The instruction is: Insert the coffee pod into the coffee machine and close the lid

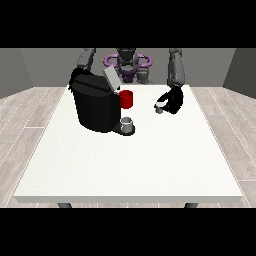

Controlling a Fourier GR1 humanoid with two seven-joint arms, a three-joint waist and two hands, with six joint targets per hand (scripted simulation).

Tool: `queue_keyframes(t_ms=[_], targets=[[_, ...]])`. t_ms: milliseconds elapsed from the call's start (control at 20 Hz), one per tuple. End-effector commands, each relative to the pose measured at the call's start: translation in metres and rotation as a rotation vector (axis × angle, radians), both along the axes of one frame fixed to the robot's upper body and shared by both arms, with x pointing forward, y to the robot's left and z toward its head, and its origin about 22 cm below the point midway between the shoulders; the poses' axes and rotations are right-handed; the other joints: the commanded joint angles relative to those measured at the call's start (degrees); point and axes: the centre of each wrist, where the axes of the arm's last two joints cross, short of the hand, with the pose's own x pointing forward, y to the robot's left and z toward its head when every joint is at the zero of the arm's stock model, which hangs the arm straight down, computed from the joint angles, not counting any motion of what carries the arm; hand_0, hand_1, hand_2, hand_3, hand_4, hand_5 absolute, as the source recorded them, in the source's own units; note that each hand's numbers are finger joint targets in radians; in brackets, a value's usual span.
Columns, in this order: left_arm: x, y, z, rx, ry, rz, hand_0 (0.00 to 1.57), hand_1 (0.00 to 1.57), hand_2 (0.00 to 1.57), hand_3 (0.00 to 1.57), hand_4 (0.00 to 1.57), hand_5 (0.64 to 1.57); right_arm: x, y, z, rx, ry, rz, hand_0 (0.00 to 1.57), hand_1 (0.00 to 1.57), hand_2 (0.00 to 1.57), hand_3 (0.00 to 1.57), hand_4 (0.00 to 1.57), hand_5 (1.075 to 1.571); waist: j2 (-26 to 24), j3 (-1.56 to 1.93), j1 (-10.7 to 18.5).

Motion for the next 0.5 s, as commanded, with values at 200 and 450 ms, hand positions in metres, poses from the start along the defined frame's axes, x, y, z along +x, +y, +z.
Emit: queue_keyframes(t_ms=[200, 450], targets=[[0.027, -0.016, 0.048, -0.034, -0.062, -0.133, 1.34, 1.34, 1.40, 1.36, 0.59, 1.571, 0.002, 0.009, -0.006, -0.009, 0.064, 0.000, 0.00, 0.00, 0.00, 0.00, 0.49, 1.571, -3.73, -0.01, 0.11], [0.046, -0.036, 0.097, -0.020, -0.098, -0.210, 1.26, 1.26, 1.33, 1.29, 0.54, 1.571, 0.009, -0.017, -0.019, -0.013, 0.049, -0.009, 0.00, 0.00, 0.00, 0.00, 0.46, 1.571, -3.35, 0.03, 1.20]])
